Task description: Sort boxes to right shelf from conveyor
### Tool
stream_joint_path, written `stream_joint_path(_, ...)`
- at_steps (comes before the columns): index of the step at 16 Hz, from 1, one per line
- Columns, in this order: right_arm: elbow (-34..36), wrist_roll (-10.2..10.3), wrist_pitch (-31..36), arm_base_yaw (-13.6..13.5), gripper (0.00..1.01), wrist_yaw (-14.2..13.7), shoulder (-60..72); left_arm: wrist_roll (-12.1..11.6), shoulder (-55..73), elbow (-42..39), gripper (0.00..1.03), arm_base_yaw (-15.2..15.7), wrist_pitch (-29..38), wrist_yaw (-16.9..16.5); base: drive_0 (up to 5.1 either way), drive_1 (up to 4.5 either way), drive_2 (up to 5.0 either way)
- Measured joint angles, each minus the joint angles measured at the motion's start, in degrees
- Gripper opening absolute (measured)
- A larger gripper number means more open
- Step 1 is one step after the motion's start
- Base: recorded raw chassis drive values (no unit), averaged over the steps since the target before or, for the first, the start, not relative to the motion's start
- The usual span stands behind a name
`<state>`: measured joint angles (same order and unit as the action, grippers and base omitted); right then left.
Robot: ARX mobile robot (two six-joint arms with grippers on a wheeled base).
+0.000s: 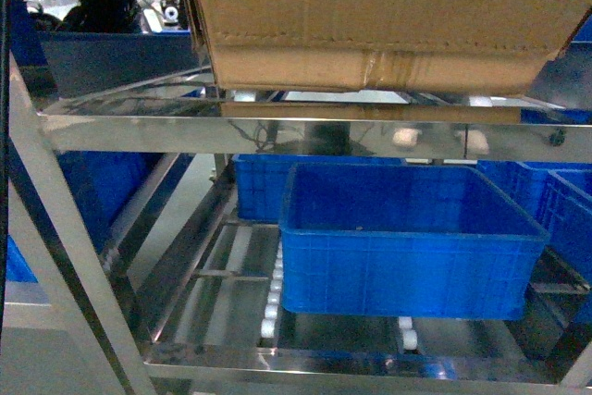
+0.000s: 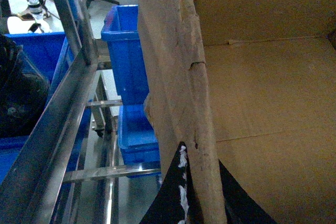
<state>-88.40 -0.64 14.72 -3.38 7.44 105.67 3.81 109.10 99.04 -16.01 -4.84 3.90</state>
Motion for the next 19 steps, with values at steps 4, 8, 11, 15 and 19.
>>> stream_joint_path(4, -0.5, -0.7, -0.1, 0.0, 0.03, -0.1, 0.4, 0.3, 1.1, 3.0, 0.03, 0.0, -2.3, -0.5, 0.0, 0.0, 0.0)
stream_joint_path(8, -1.2, -1.9, 2.2, -0.3, 0.39, -1.0, 1.2, 1.5, 1.7, 4.1, 0.36, 0.1, -2.2, -3.3, 0.0, 0.0, 0.0)
stream_joint_path(11, -1.6, -1.3, 7.3, -0.8, 0.7, -3.3, 1.2, 2.2, 1.8, 4.6, 0.67, 0.6, 1.8, -4.7, 0.0, 0.0, 0.0)
stream_joint_path(15, 0.1, 0.9, 12.3, -1.1, 0.98, -5.1, 0.8, 2.2, 1.4, 2.6, 0.98, 0.5, 8.2, -6.5, 0.0, 0.0, 0.0)
stream_joint_path(19, 6.6, 1.0, 16.4, -1.3, 0.98, -5.1, -3.1, 1.7, -2.9, -4.8, 0.98, -0.2, 13.2, -5.7, 0.0, 0.0, 0.0)
